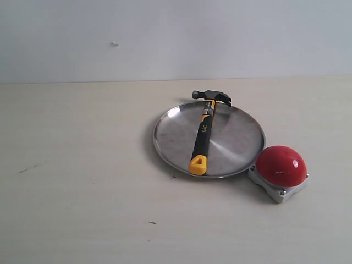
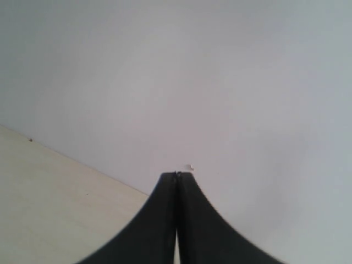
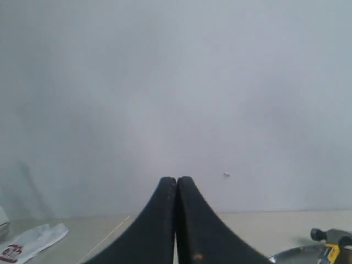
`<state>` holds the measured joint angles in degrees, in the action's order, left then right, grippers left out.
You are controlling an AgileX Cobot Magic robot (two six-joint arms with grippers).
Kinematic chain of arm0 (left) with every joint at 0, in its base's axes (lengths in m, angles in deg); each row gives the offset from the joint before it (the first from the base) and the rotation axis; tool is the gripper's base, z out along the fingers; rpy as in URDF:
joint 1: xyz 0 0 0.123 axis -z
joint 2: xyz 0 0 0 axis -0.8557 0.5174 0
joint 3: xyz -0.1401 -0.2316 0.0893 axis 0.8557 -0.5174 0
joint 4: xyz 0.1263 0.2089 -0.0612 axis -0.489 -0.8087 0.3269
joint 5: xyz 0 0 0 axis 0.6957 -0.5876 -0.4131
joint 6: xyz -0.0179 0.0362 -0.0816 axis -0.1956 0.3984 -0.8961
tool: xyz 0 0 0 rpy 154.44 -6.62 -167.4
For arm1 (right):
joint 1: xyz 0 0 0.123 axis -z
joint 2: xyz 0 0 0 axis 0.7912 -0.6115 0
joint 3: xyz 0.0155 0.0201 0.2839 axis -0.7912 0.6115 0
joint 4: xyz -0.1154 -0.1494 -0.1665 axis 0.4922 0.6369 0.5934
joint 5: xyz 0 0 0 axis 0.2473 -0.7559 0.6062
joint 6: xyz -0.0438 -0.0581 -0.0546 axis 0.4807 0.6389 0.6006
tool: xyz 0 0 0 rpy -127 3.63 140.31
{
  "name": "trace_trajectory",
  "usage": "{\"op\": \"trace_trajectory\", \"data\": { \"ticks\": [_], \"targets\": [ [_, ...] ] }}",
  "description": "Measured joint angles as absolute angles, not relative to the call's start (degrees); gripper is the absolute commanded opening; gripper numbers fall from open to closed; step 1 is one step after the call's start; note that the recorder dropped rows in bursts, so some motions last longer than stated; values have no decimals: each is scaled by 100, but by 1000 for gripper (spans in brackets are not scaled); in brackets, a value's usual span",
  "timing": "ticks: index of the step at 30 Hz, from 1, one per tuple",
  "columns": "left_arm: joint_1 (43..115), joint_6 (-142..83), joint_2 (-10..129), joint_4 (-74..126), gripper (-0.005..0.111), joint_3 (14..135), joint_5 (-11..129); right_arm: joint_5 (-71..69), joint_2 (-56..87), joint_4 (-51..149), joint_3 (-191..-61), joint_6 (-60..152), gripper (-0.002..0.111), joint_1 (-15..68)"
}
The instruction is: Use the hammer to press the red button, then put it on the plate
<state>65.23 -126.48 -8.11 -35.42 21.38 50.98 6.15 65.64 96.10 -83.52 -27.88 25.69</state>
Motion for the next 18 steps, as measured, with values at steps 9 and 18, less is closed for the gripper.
{"op": "trace_trajectory", "data": {
  "ticks": [9,18],
  "targets": [
    [6523,-12648,-811,-3542,0,2138,5098,255,7792,9956,-7268,-2150,0,3017],
    [6523,-12648,-811,-3542,0,2138,5098,147,8382,9968,-6164,-1339,0,3565]
  ]
}}
